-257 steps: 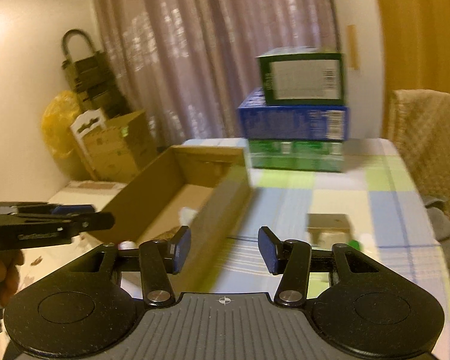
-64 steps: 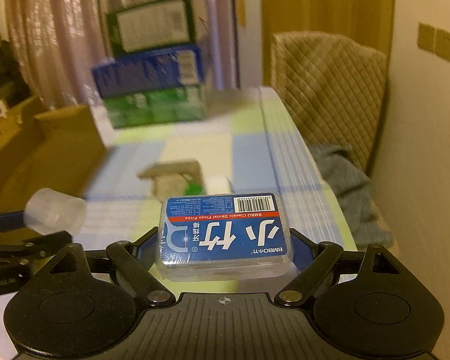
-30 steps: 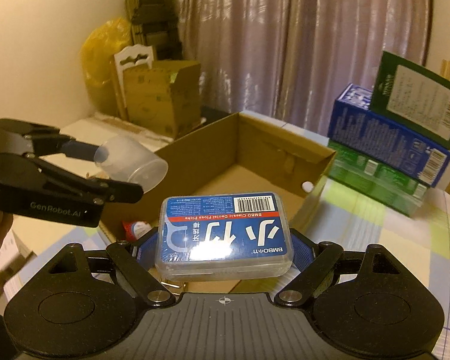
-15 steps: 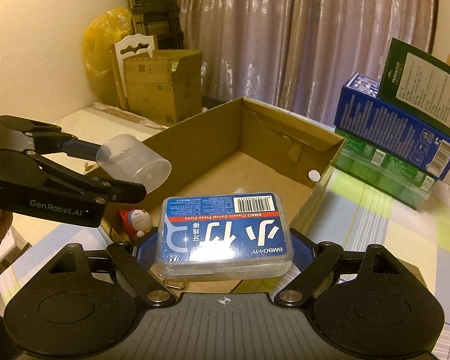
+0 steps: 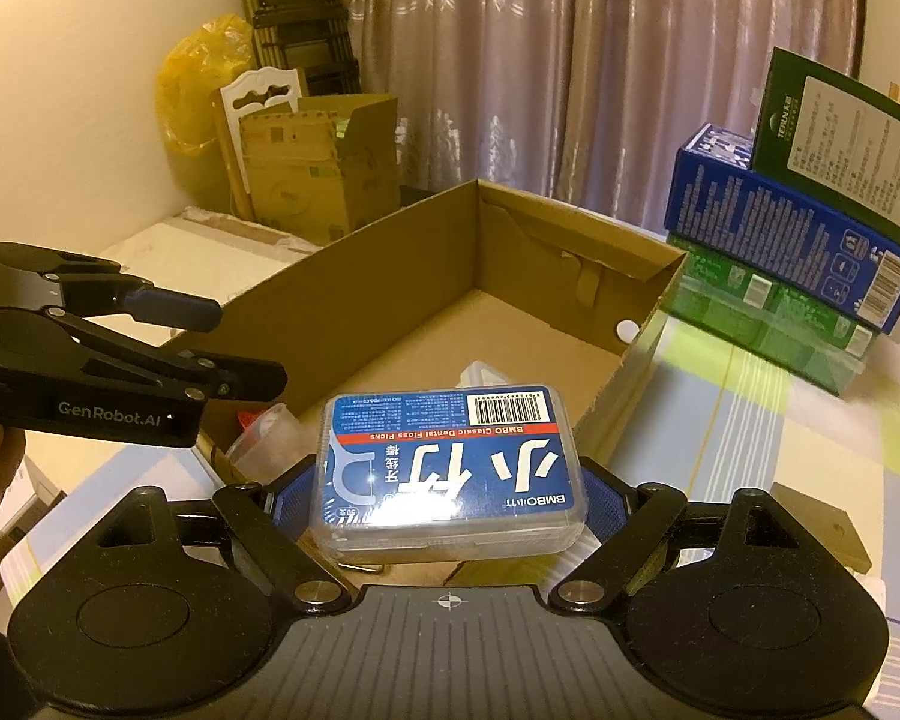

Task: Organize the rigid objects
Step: 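Open both grippers to drop the clear cup and floss box into the box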

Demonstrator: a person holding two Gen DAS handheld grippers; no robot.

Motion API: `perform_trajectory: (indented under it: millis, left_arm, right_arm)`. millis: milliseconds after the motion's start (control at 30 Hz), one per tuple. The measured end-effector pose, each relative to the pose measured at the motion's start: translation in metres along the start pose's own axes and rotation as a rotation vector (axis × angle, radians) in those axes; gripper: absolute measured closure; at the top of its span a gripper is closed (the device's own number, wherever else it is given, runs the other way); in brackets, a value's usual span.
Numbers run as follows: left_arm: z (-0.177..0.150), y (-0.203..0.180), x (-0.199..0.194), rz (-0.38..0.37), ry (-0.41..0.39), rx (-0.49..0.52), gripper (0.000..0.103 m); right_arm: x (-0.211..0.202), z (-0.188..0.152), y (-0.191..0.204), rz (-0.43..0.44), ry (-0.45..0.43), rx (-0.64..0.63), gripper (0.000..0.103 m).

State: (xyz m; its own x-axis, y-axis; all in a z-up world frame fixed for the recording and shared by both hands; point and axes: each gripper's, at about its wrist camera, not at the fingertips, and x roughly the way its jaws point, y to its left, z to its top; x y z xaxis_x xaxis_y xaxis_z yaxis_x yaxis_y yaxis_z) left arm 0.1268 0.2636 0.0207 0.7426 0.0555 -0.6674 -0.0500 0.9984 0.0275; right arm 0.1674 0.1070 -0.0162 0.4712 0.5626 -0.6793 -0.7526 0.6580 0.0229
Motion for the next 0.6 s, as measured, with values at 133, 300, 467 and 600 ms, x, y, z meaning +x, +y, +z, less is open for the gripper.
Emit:
perform_trajectory:
  millis: [133, 300, 467, 600]
  left_arm:
    - [-0.0001, 0.0, -0.0018, 0.007, -0.001, 0.004, 0.043]
    - [0.0, 0.0004, -0.004, 0.014, -0.002, 0.004, 0.043]
    - [0.0008, 0.0006, -0.0066, 0.018, -0.009, 0.003, 0.043]
    - [0.0014, 0.0001, -0.0083, 0.021, -0.012, 0.001, 0.043]
  right_arm:
    - [0.0005, -0.0016, 0.0016, 0.006, 0.004, -0.001, 0.02]
    - [0.0012, -0.0021, 0.0023, 0.011, 0.003, 0.006, 0.02]
    - [-0.001, -0.0019, 0.0022, 0.021, -0.006, 0.015, 0.02]
    - [-0.0051, -0.0033, 0.0037, 0.018, -0.026, -0.002, 0.019]
